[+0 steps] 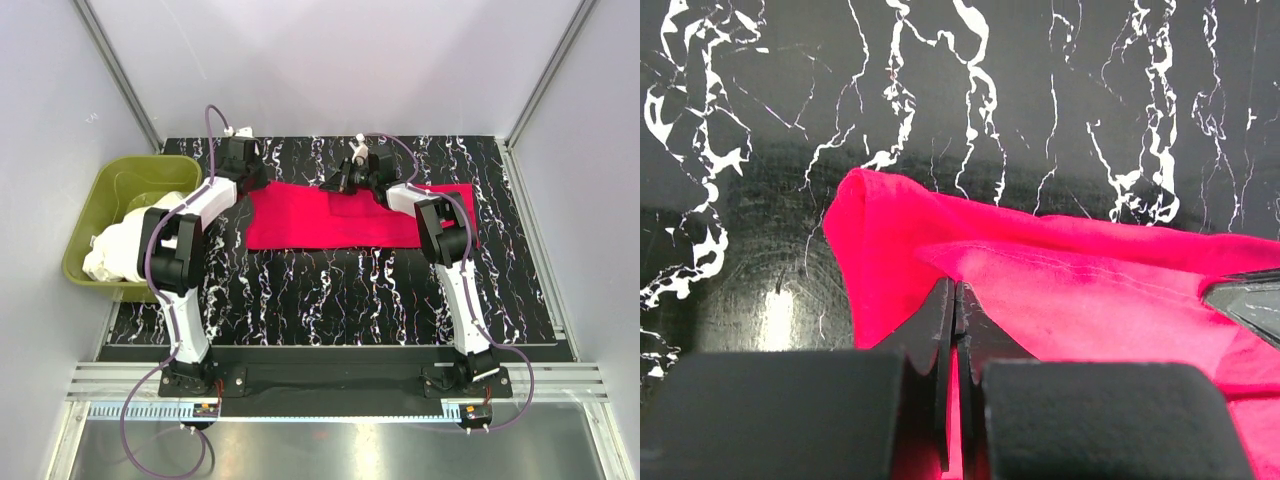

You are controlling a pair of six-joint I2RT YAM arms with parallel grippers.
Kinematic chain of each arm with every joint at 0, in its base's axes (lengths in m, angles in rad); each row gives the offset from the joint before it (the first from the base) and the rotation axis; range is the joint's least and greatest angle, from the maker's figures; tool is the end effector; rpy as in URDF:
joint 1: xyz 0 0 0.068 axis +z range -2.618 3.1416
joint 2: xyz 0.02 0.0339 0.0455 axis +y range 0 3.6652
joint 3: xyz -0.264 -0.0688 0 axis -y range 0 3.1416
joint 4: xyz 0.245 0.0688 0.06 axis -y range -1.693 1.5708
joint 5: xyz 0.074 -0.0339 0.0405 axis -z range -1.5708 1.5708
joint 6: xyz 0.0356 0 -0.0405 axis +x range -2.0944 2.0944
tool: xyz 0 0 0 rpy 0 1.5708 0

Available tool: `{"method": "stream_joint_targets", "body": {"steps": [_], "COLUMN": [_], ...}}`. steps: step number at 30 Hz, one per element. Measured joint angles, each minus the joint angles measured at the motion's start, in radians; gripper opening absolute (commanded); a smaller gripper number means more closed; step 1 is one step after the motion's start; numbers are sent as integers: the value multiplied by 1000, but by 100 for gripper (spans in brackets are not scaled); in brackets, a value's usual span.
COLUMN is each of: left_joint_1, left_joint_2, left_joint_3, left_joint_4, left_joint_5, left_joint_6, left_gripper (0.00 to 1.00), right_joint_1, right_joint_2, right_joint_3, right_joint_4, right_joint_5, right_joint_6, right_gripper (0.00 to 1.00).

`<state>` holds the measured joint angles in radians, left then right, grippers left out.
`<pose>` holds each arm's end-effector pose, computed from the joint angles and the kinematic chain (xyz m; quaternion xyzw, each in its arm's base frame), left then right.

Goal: Fold and stack the t-shirts
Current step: Fold the tshirt

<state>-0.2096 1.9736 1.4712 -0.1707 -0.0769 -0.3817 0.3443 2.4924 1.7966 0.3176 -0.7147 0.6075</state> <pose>0.4434 -0.0915 0.2227 -0.0940 0.8955 -0.0932 0.4249 0.5104 0.2078 0.1249 -0.0930 0.7942 0.4983 0.3350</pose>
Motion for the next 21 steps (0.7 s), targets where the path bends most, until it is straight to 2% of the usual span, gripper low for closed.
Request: {"method": "stream_joint_targets", "body": {"steps": [1,2,3,4,6,7,8,13,14,21], "left_joint_1": [0,0,0,0,0,0,0,0,0,0], "left_joint_2": [0,0,0,2,23,39,53,97,95,70], "left_joint_3": [0,0,0,9,56,87,118,209,209,208], "left_joint_4": [3,3,0,-16,-57,-76,-98,-196,-209,-288], "left_joint_5": [-1,-2,-3,-7,-15,-24,-37,-118,-129,-123], "left_joint_6": [0,1,2,10,6,6,5,-2,-2,-26], "left_gripper": [5,14,30,35,39,40,48,50,51,56], "right_joint_1": [0,0,0,0,-1,-1,-1,-5,-7,-18], "right_joint_2": [0,0,0,0,0,0,3,7,7,6], "right_joint_3": [0,0,1,6,21,38,64,175,190,307], "right_joint_4": [0,-1,-3,-14,-34,-55,-89,-243,-271,-580], "right_joint_5": [0,2,7,13,21,27,39,100,113,227], "right_joint_6": [0,0,0,0,-1,-3,-9,-72,-93,-228], "right_gripper": [4,5,8,13,15,21,24,39,50,52]}}
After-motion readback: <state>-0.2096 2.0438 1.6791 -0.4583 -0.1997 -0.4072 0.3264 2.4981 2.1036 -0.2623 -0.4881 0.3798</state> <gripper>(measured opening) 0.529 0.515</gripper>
